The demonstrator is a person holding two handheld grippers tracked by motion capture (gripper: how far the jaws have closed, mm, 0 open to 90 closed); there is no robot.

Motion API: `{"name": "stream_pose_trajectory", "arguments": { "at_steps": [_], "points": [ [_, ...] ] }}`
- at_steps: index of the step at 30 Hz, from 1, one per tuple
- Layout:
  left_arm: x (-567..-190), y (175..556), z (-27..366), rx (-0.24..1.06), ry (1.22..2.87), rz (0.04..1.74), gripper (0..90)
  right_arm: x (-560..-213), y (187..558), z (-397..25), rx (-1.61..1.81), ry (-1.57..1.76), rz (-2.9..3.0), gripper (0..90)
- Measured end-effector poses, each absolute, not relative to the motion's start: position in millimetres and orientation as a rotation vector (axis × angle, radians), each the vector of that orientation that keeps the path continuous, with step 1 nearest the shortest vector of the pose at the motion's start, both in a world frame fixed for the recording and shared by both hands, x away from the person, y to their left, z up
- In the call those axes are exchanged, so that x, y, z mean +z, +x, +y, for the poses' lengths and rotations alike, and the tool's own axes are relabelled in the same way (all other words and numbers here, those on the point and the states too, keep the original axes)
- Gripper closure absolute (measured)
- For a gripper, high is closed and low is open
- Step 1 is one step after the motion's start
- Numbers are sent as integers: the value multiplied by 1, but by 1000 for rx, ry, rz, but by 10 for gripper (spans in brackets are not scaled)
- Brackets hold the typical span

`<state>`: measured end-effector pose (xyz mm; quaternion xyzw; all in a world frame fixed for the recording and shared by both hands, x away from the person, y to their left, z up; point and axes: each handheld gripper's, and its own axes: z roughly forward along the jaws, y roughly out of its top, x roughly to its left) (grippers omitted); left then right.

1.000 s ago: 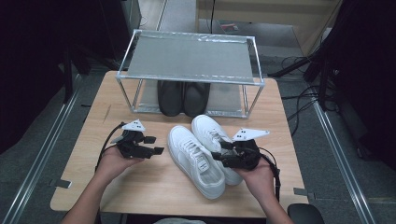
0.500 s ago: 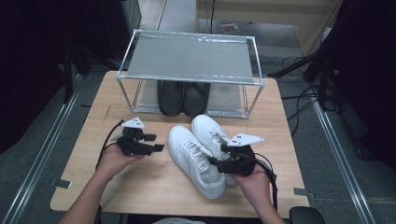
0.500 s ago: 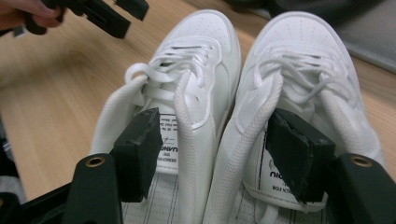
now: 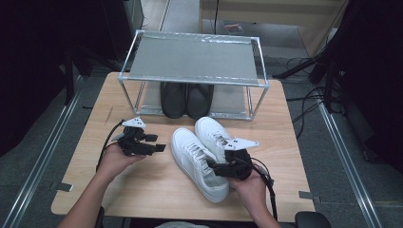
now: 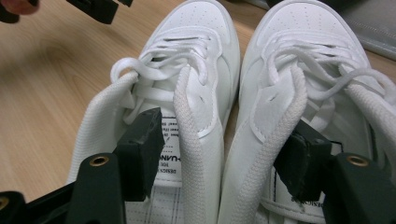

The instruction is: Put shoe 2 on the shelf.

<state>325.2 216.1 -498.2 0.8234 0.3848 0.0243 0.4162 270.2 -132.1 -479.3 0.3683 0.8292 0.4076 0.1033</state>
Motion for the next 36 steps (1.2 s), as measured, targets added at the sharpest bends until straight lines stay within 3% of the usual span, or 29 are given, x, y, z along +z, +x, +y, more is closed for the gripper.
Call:
{"name": "stream_pose_trajectory", "arguments": {
  "at_steps": [6,11,16,23,36],
  "points": [
    [-498,326,217,59,2057,973,380,-481,270,-131,1205,1102,2442,395],
    [-499,327,217,50,2056,979,381,-481,270,-129,1166,1092,2435,470],
    [-498,326,217,59,2055,976,382,-481,272,-131,1165,1077,2446,610],
    [-498,328,218,62,2048,982,382,-479,273,-133,1167,1083,2450,696],
    [-497,327,220,76,2045,983,382,-476,275,-137,1171,1082,2481,730]
  ]
}}
